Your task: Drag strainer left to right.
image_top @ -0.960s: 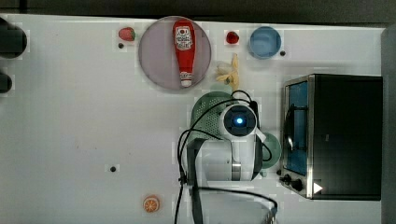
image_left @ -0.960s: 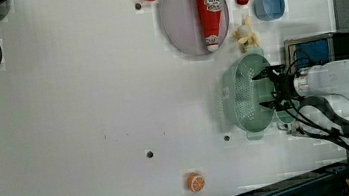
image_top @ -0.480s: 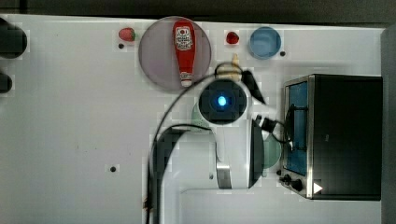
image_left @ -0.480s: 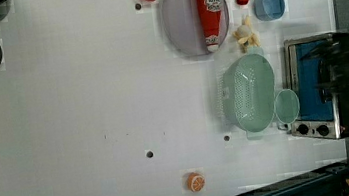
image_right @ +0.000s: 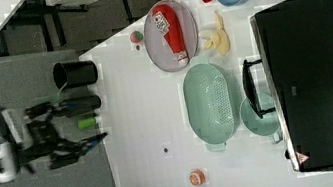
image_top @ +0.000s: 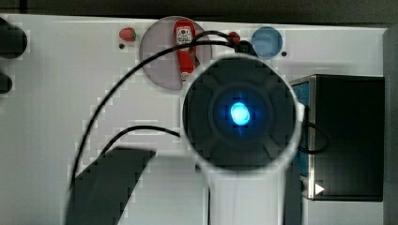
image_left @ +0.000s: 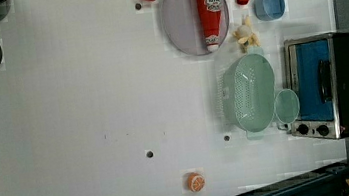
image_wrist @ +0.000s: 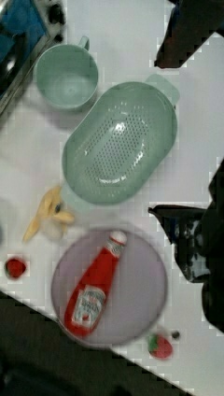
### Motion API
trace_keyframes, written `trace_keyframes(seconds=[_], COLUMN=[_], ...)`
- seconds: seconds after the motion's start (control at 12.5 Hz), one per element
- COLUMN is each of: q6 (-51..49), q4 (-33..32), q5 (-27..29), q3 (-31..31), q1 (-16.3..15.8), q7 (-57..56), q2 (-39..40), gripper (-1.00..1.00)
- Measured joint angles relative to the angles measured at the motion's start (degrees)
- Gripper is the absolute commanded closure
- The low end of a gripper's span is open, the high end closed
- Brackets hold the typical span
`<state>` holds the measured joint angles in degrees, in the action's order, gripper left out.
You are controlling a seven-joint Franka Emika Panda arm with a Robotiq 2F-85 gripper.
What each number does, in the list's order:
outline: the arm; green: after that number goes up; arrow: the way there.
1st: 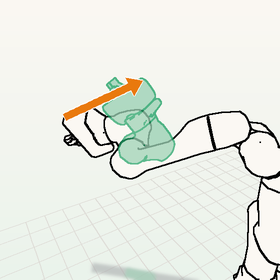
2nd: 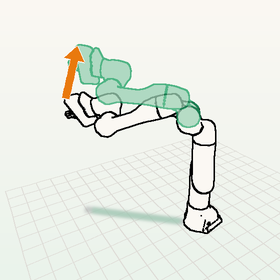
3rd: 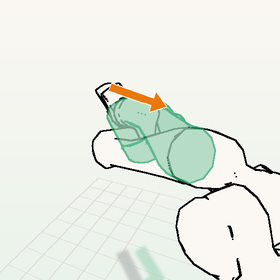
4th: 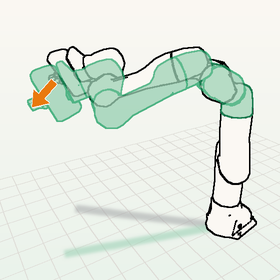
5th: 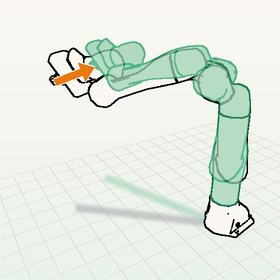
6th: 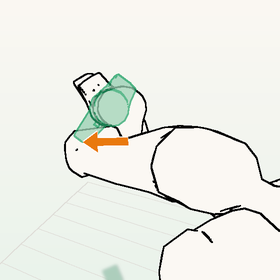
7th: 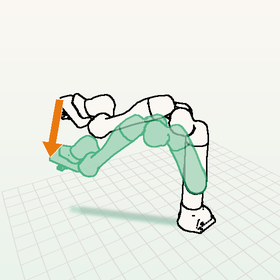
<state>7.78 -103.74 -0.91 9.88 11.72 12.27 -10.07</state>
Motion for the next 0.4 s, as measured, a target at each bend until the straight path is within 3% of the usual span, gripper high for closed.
trace_keyframes(seconds=[0.4], q6=[-2.7], q4=[1.3], q5=[-0.5], q3=[-0.7], q1=[0.4], q7=[-4.3], q2=[-2.5], gripper=[-1.00])
